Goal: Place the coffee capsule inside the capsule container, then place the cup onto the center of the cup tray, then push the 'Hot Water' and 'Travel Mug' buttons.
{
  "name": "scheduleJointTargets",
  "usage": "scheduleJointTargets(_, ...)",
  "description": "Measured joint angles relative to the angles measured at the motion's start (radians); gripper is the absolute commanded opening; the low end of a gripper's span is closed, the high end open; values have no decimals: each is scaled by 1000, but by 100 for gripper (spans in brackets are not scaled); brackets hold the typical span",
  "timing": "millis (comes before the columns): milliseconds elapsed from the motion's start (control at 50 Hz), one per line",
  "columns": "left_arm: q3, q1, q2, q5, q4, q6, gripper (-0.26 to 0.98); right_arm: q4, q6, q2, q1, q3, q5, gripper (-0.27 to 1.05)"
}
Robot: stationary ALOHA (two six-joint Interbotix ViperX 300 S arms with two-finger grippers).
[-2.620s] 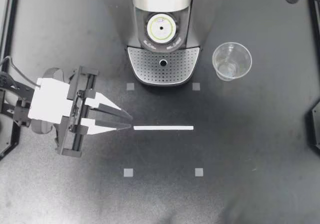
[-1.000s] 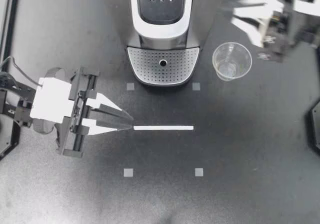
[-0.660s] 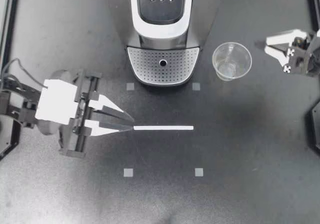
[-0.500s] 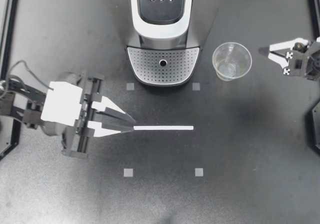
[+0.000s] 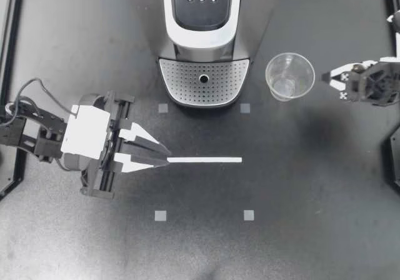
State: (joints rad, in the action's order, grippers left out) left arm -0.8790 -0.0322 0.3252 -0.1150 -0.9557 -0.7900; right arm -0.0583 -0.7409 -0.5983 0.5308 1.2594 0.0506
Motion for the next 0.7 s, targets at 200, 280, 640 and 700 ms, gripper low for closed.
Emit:
scheduleJointTargets(200,0,0,0,2,0,2,22,0,-2,72,2,-29,-3,55)
scheduleJointTargets(280,0,0,-2,2,2,2,22,0,0,100,2,-37,-3,55)
scheduleJointTargets(640,-5,0,-2,3,2,2,22,0,0,176,2,-63,-2,55)
scheduleJointTargets(700,-5,-2,-2,3,2,2,22,0,2,187,2,-67,-3,55)
